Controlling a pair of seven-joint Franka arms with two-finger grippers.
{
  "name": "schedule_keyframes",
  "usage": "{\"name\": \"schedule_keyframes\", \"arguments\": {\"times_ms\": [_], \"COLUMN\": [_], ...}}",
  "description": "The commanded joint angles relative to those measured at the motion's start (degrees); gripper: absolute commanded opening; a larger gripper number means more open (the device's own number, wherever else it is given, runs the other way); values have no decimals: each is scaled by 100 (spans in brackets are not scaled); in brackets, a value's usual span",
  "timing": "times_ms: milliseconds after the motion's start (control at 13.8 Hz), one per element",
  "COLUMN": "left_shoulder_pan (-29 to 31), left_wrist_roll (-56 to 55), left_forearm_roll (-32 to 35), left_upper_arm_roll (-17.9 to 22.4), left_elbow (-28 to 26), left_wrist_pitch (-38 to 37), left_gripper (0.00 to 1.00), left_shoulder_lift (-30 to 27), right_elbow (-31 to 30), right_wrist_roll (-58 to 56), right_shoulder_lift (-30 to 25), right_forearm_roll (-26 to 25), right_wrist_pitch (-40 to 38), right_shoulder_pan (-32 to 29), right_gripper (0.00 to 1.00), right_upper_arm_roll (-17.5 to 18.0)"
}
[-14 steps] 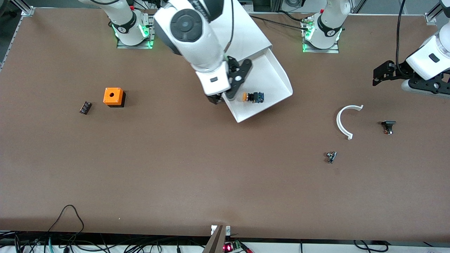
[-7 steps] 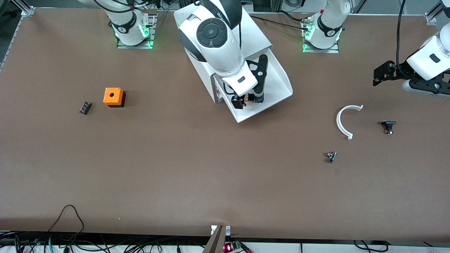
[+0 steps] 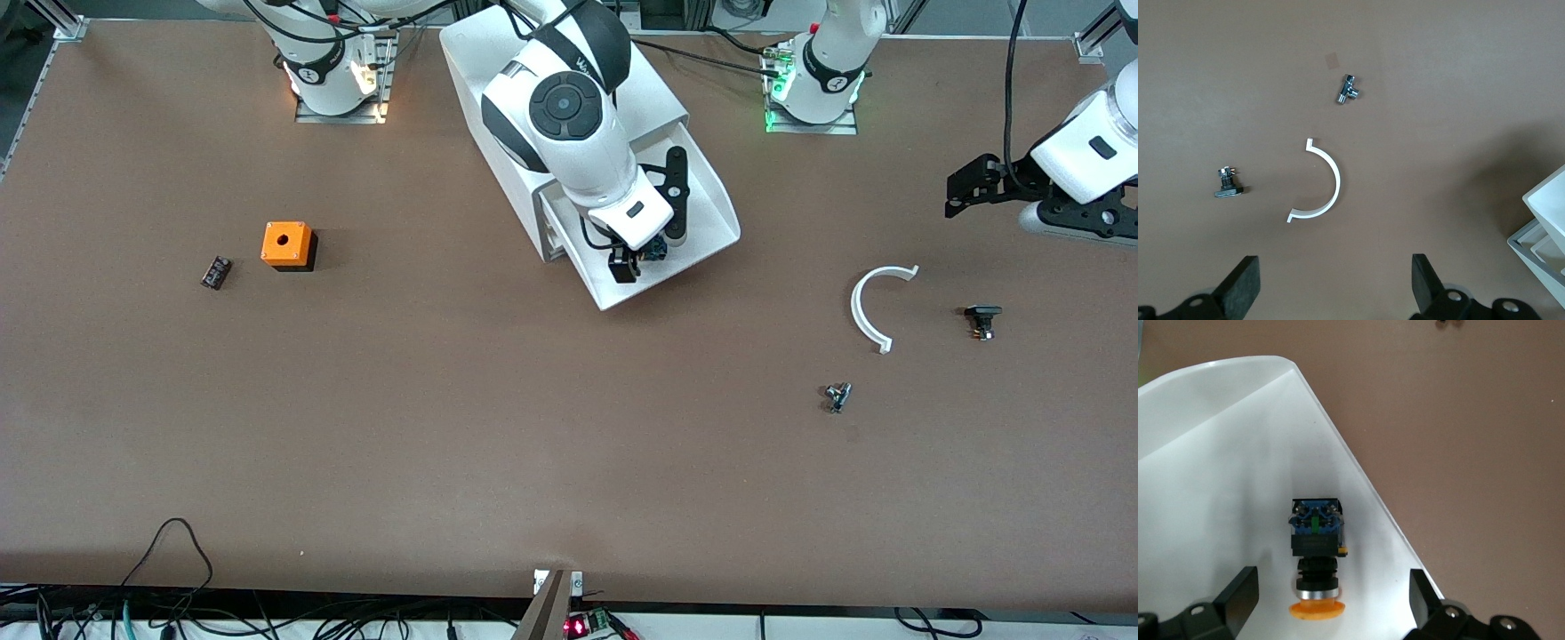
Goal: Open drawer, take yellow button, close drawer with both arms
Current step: 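Lower the right gripper and grasp the orange-capped button, lift it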
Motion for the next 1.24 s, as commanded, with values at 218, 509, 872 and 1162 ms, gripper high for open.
{"name": "schedule_keyframes", "arguments": {"times_ms": [218, 509, 872, 1162], "left_shoulder_pan": [-4, -4, 5, 14], "left_wrist_roll": [52, 43, 43, 43], "left_forearm_roll": [96, 104, 95, 87], "left_upper_arm_roll": [-14, -14, -14, -6], "left_elbow": [119, 119, 119, 119], "left_wrist_pitch": [-96, -96, -96, -105], "left_gripper": [100, 100, 100, 100], "left_shoulder_lift": [89, 177, 203, 230], "right_elbow": [228, 202, 184, 158], "right_wrist_roll": [-68, -191, -191, -182], "right_shoulder_lift": [196, 205, 284, 275], "right_forearm_roll": [-88, -185, -176, -167], "right_wrist_pitch": [-92, -250, -259, -409], "right_shoulder_pan": [230, 256, 396, 510], "right_gripper": [100, 100, 93, 59], "right_upper_arm_roll": [-159, -150, -255, -343]}}
